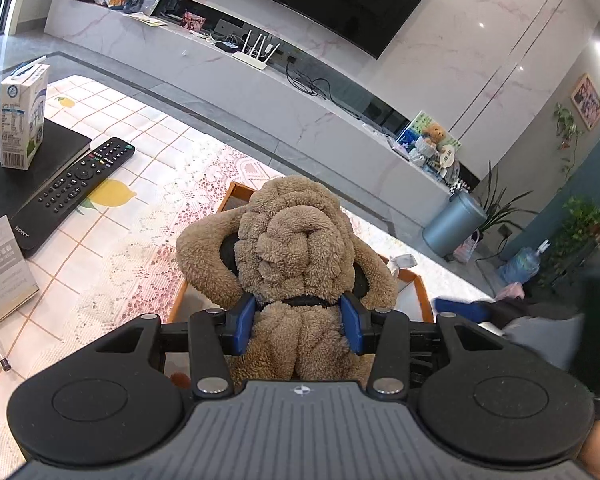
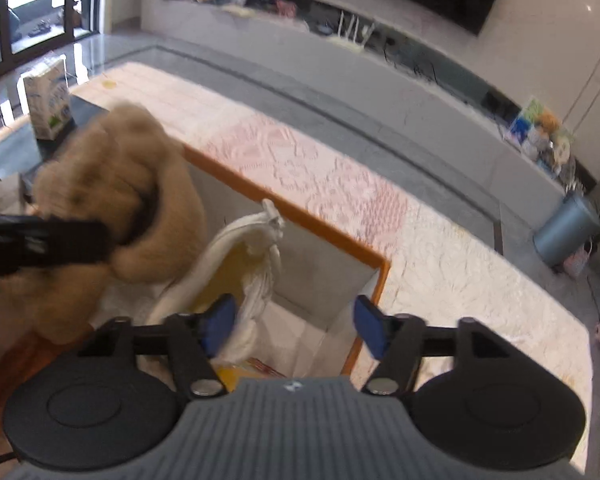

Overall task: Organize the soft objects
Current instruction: 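Open both grippers to drop the loop cloth and plush dog into the box, then move both open grippers back over the table toward the remaining items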

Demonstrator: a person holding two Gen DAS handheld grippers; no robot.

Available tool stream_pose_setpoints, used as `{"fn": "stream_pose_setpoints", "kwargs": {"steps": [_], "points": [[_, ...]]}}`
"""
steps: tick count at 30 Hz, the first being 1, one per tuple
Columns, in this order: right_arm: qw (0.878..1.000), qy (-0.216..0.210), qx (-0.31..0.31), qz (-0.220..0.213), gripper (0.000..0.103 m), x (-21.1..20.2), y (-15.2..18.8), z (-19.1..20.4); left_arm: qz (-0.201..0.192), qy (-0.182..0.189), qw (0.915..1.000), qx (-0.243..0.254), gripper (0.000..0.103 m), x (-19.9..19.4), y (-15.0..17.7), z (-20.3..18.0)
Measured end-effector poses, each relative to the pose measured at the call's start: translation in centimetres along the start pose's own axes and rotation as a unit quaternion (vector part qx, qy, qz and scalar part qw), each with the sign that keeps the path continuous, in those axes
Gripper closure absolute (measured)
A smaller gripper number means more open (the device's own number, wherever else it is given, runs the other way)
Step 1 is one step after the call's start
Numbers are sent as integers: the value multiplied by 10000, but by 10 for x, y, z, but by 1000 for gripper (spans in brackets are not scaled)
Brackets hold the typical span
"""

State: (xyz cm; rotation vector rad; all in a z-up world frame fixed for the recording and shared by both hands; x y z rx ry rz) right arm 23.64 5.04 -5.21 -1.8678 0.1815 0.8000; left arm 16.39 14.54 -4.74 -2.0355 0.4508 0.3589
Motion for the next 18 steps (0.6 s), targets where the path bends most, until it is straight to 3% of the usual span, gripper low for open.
{"fn": "stream_pose_setpoints", "kwargs": {"steps": [3,5,7,9,13,18], "points": [[9995,124,-51,-282,18,-21,-6,-5,73,-4,9999,-73,50,1,1,-5],[9993,63,-35,-354,18,-35,-6,-8,12,143,9997,-205,48,-2,-2,-7],[9989,123,-28,-441,16,-46,-9,-10,-201,268,9991,-254,28,-8,-6,-12],[9986,189,-34,-493,15,-55,-12,-16,-428,390,9983,-114,19,-17,-10,-18],[9985,246,87,-483,15,-64,-13,-28,-630,202,9977,130,16,-24,-15,-21],[9985,224,294,-406,14,-67,-4,-36,-584,-55,9981,-162,16,-22,-17,-10]]}}
Point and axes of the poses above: each gripper's, at about its wrist camera, not at the fingertips, and x roughly the way its jaws point, z to its left, y to its underside, the point moved 6 cm from there along x, roughly the way its jaws point, and after that the axes turned 12 degrees about -z, right-handed, at the moved point
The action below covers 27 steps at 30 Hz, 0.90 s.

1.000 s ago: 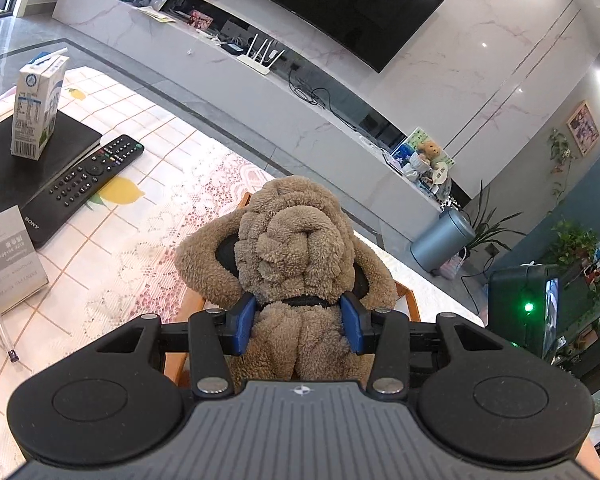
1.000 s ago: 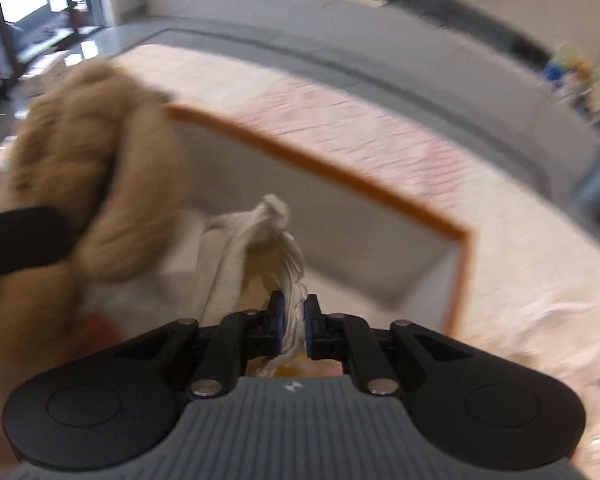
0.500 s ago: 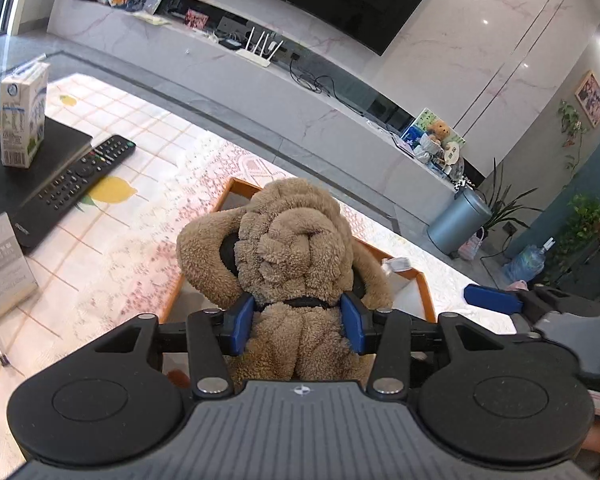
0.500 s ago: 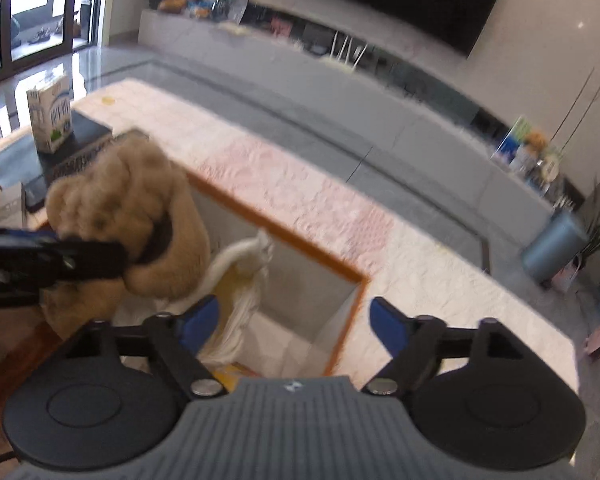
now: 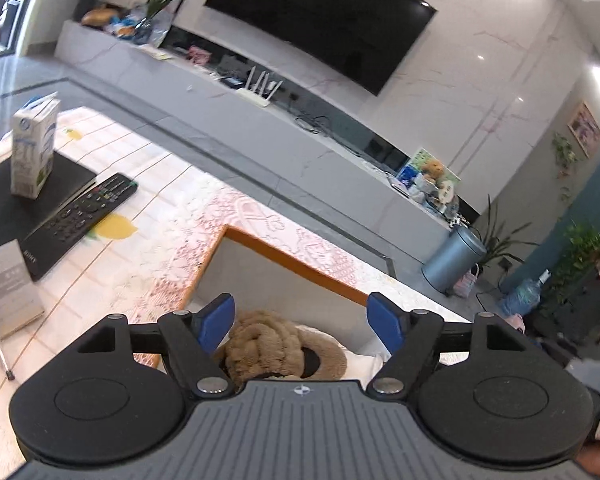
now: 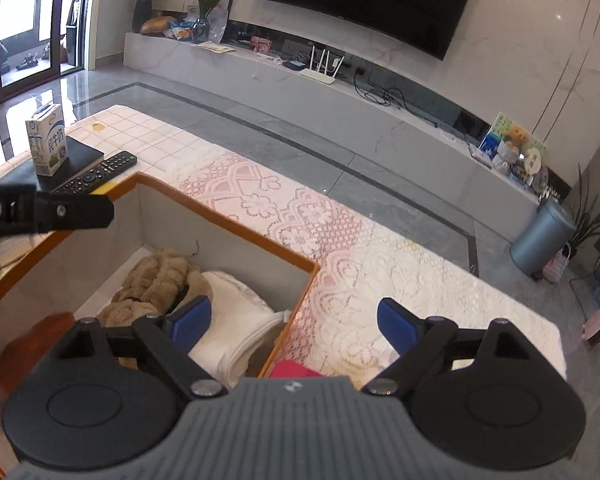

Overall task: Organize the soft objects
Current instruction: 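Move both open grippers back over the table toward the remaining items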

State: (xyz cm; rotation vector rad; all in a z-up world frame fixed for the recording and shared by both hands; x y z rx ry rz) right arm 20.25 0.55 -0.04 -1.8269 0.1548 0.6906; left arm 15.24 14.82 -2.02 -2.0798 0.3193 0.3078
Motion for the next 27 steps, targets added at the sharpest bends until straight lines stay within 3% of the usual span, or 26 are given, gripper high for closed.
{"fn": "stream_pose_setpoints", "kwargs": {"steps": [9,14,22,27], "points": [[9994,-34,337,13,12,-9,1,-7,-339,46,9993,121,13,-21,-14,-11],[9917,-221,1228,-300,10,-27,-5,-23,-550,69,9971,521,11,-42,-22,-29],[9855,171,1578,-607,7,-75,-9,-59,-1069,5,9910,805,11,-79,-32,-60],[9825,489,1670,-667,6,-110,1,-96,-1115,529,9840,1286,10,-97,-24,-90]]}}
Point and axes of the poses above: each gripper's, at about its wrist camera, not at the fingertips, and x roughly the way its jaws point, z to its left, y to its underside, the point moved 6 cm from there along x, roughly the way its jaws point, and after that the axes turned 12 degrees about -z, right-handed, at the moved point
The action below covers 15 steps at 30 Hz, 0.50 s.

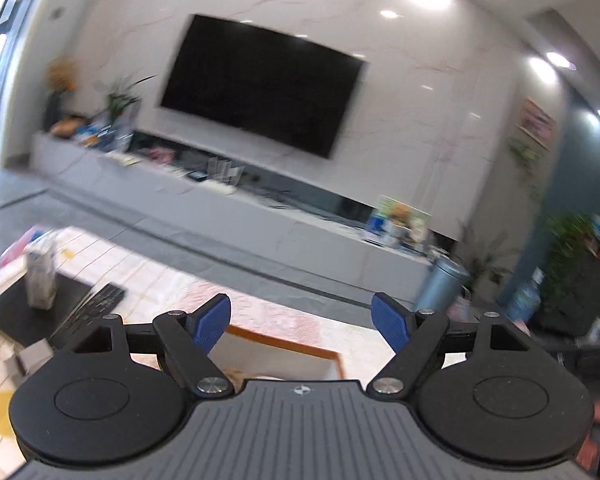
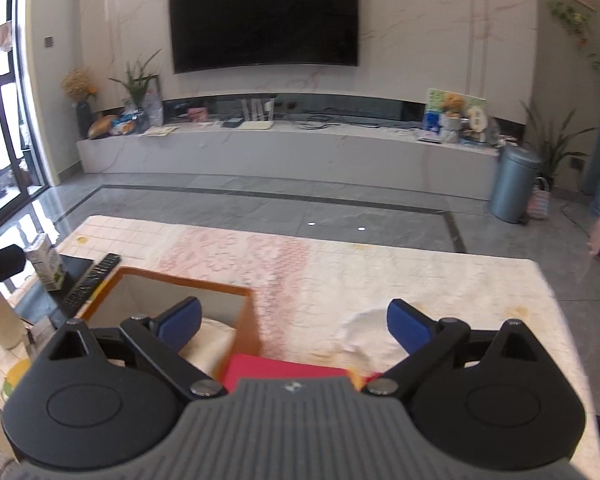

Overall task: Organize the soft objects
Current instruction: 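Move both open grippers back over the table toward the remaining items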

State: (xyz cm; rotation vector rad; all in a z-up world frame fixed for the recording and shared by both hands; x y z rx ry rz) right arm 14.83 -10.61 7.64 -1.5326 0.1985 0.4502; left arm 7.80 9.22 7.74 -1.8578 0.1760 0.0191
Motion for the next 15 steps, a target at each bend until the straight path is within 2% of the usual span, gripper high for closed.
{"fn": "stream_pose_setpoints", "kwargs": {"steps": [3,8,12,15], "points": [[9992,368,-60,-172,5,-18,-1,-30,146,386,9981,463,10,-3,7,-31],[9934,1077,-88,-394,3,-40,4,-83,445,778,9924,847,10,-5,32,-73],[9912,1260,-217,-354,3,-50,14,-117,719,988,9871,1039,10,1,54,-94],[9894,1373,-407,-252,3,-53,21,-140,725,1028,9838,1279,10,3,69,-110]]}}
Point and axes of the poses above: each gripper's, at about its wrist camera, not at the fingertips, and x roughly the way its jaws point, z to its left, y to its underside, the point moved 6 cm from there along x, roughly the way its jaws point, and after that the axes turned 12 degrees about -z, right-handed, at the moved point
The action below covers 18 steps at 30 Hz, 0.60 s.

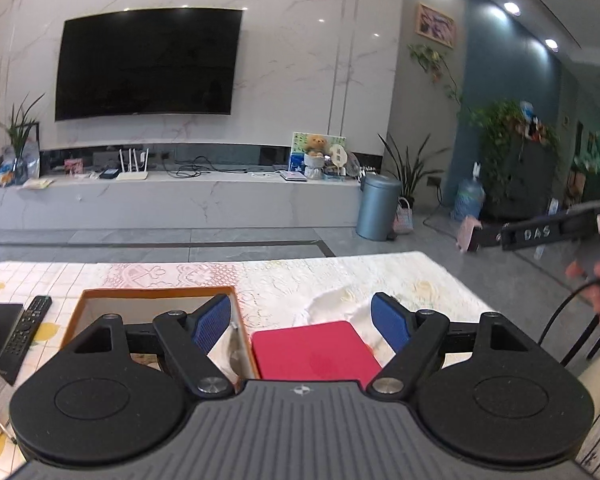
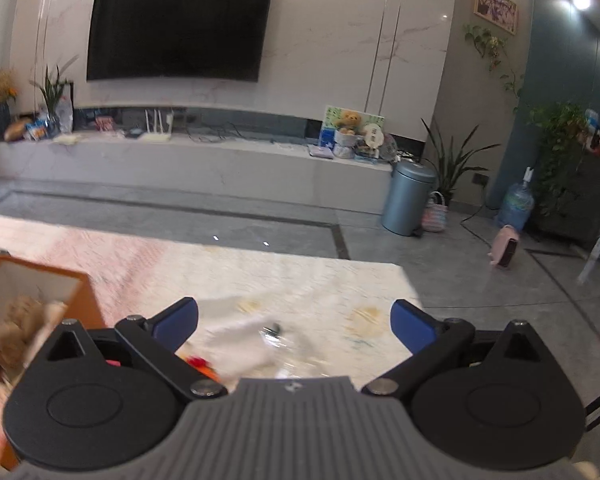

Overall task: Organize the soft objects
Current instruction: 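Move both open grippers back over the table toward the remaining items, then lower the right gripper onto the clear plastic bag and close it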

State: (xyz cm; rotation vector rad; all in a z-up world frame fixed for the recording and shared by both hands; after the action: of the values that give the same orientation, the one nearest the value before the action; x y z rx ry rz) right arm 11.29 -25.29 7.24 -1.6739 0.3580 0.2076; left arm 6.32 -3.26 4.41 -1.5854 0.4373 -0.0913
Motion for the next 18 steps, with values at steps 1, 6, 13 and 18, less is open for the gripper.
{"fn": "stream_pose_setpoints", "kwargs": {"steps": [1,6,13,18], "points": [[10000,2,-38,13,3,1,3,-7,13,1,10000,67,10,1,3,-6],[9994,-89,308,87,3,23,20,-27,133,98,9996,228,10,10,21,-34],[9976,-433,167,511,3,71,63,-2,617,406,9970,249,10,18,45,-54],[9966,-417,27,717,3,105,111,12,746,283,9963,305,10,28,55,-56]]}}
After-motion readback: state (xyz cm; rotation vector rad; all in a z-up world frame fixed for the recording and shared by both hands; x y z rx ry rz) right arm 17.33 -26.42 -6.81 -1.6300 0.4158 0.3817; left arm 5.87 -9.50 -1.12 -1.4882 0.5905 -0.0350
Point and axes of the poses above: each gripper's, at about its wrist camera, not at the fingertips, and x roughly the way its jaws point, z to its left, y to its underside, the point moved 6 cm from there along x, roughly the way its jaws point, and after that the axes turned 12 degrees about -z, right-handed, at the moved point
